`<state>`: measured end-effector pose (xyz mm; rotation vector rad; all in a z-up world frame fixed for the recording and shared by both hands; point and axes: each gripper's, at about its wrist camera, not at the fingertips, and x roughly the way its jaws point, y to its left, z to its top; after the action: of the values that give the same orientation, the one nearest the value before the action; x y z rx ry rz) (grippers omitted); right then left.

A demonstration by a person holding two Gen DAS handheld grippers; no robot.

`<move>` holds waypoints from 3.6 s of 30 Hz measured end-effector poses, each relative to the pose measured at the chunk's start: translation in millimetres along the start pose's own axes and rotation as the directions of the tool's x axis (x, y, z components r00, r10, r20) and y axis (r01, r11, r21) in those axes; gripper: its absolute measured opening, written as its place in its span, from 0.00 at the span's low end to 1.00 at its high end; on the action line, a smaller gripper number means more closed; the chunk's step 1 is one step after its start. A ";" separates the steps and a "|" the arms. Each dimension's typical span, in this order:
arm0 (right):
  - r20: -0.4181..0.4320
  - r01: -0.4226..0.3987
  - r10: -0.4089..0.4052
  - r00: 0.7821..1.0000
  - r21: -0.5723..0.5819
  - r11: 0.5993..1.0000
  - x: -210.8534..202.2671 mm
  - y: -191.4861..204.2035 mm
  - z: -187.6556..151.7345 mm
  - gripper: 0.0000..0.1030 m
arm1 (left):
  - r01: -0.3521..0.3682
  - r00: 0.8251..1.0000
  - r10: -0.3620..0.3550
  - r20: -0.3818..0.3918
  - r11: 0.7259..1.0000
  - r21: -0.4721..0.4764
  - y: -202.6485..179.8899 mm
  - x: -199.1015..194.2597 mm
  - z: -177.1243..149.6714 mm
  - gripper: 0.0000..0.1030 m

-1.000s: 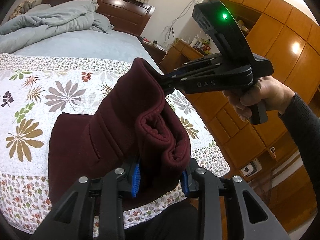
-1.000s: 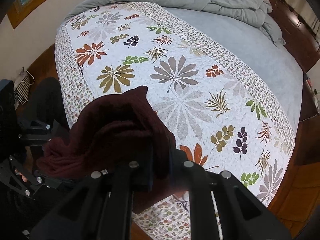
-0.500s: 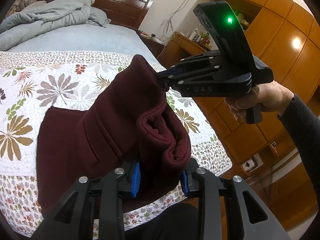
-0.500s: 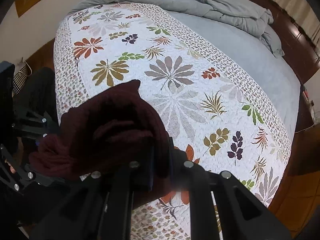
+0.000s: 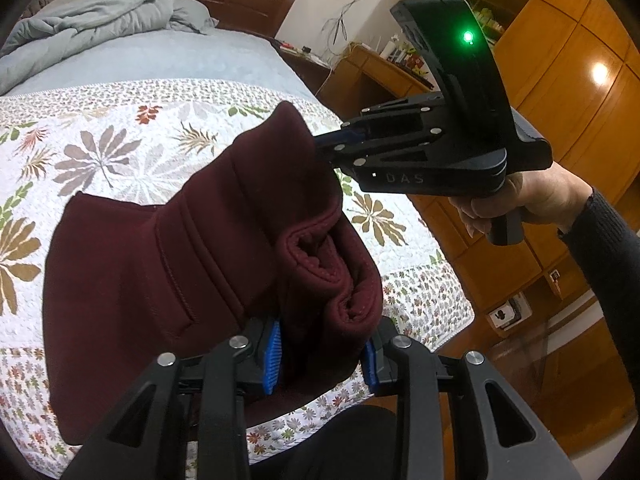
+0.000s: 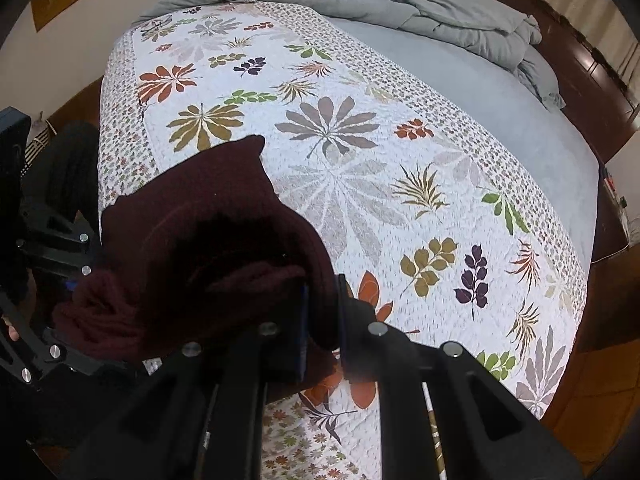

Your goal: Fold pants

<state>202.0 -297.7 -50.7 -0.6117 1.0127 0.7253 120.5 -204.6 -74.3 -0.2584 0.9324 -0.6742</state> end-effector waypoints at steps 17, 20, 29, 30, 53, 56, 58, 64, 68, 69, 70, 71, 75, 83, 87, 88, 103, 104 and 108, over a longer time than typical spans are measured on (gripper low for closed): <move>0.005 -0.043 0.043 0.999 0.060 0.997 40.7 -20.8 -46.4 0.12 | -0.033 0.996 0.034 -0.083 0.999 0.022 -1.0 55.0 -14.6 0.31; 0.010 -0.051 0.050 0.999 0.066 0.997 46.8 -23.6 -51.0 0.12 | -0.042 0.995 0.045 -0.087 0.999 0.032 -2.7 61.1 -17.1 0.31; 0.025 -0.071 0.069 0.997 0.104 0.992 59.0 -28.0 -66.9 0.12 | -0.074 0.992 0.079 -0.094 0.996 0.059 -6.7 73.5 -24.6 0.32; 0.026 -0.072 0.070 0.997 0.109 0.991 59.9 -28.0 -68.5 0.12 | -0.078 0.992 0.084 -0.094 0.995 0.064 -7.6 74.4 -25.1 0.32; 0.083 -0.099 0.060 0.995 0.616 0.782 10.1 -31.6 -121.4 0.55 | 0.135 0.987 -0.135 -0.090 0.991 -0.004 -3.7 19.6 -28.7 0.61; 0.177 -0.203 0.103 0.979 0.768 0.607 -1.4 -26.1 -153.1 0.64 | 0.193 0.981 -0.193 -0.019 0.981 -0.014 19.0 -23.2 -26.4 0.68; 0.263 -0.295 0.137 0.955 0.811 0.505 -8.0 -11.5 -171.3 0.67 | 0.139 0.988 -0.139 0.062 0.990 -0.004 46.2 -49.5 -19.0 0.71; 0.403 -0.430 0.151 0.903 0.857 0.285 -2.8 44.3 -191.3 0.73 | 0.013 0.993 0.004 0.115 0.989 -0.146 144.0 -55.1 21.2 0.71; 0.332 -0.300 -0.028 0.943 0.882 0.364 -18.6 61.1 -169.5 0.72 | 0.056 0.998 -0.049 0.035 0.968 -0.245 184.0 -31.1 40.1 0.71; 0.357 -0.324 -0.024 0.934 0.873 0.365 -20.2 62.4 -163.8 0.71 | 0.066 0.998 -0.064 0.020 0.961 -0.267 190.0 -26.0 41.0 0.71; 0.365 -0.343 0.008 0.931 0.867 0.361 -16.2 62.3 -155.7 0.63 | 0.086 0.996 -0.088 0.005 0.951 -0.297 197.3 -19.6 40.7 0.71; 0.351 -0.339 0.035 0.936 0.866 0.368 -10.1 62.4 -147.3 0.52 | 0.096 0.995 -0.102 -0.004 0.944 -0.316 202.0 -14.5 39.4 0.71; 0.229 -0.247 0.094 0.969 0.882 0.401 15.0 62.4 -129.5 0.12 | 0.093 0.994 -0.105 -0.019 0.939 -0.332 209.1 -1.2 23.7 0.71; 0.222 -0.237 0.085 0.971 0.884 0.404 -2.5 83.4 -157.5 0.09 | 0.117 0.991 -0.129 -0.016 0.939 -0.323 215.5 7.3 19.4 0.71; 0.211 -0.238 0.117 0.971 0.916 0.322 30.9 92.1 -189.2 0.09 | 0.125 0.989 -0.144 -0.037 0.942 -0.313 216.0 17.7 20.5 0.71; 0.223 -0.246 0.107 0.969 0.915 0.319 29.8 94.4 -190.3 0.09 | 0.113 0.990 -0.134 -0.047 0.944 -0.310 216.0 19.9 21.0 0.71; 0.418 -0.402 0.060 0.906 0.808 0.430 14.5 17.9 -98.3 0.34 | 0.301 0.952 -0.279 0.128 0.932 -0.202 133.9 -30.8 -33.9 0.71; 0.431 -0.425 0.085 0.898 0.805 0.413 26.9 11.6 -98.1 0.34 | 0.303 0.952 -0.287 0.107 0.934 -0.192 126.9 -24.1 -44.9 0.71; 0.424 -0.454 0.165 0.891 0.851 0.265 76.1 -7.7 -138.1 0.00 | 0.286 0.958 -0.284 0.033 0.952 -0.107 109.7 6.1 -88.4 0.70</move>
<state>160.8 -386.3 -174.7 0.7701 1.1262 0.3967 97.8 -117.4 -182.8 -0.5039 0.9263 -0.8858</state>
